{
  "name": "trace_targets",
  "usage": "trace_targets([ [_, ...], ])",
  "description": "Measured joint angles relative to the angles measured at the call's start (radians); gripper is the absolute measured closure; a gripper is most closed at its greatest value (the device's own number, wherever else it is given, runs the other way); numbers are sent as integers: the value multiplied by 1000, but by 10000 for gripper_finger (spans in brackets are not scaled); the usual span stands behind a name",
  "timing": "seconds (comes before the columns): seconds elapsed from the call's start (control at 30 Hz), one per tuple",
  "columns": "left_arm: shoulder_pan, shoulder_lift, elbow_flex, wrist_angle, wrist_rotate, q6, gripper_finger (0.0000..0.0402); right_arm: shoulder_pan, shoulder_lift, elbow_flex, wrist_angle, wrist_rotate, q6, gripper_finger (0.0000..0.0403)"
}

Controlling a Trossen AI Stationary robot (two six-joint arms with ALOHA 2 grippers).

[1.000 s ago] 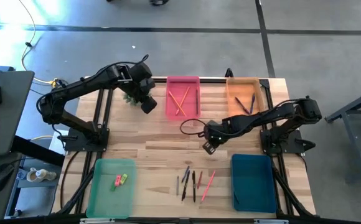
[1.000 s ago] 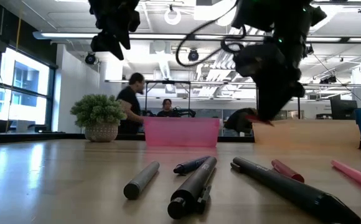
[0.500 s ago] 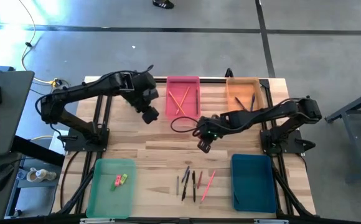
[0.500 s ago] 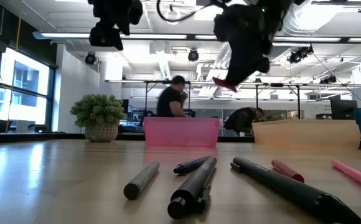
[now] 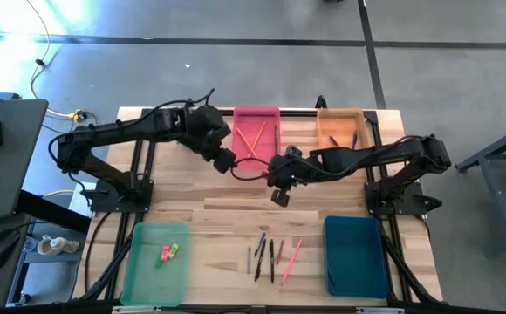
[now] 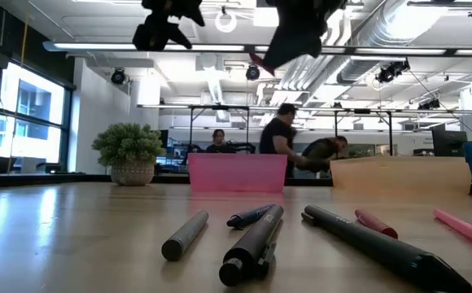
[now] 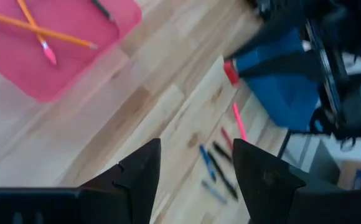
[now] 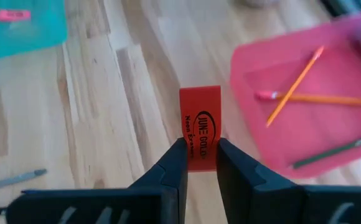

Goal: Sort crayons/erasers/pens/pencils in bins
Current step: Put the red eraser into the light green bin

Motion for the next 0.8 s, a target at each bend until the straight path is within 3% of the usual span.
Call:
trace_targets([
  [0.13,-12,0,0,61,-54,-31,216,-1,0,39,6,39,-73,351],
  [0.53,-12,33,-1,268,-51,-104,216,-37,0,83,58,69,-199,351],
  [0.8,-16,89,-1,305,-39,-104,216,-54,0,83,70,77,-205,351],
])
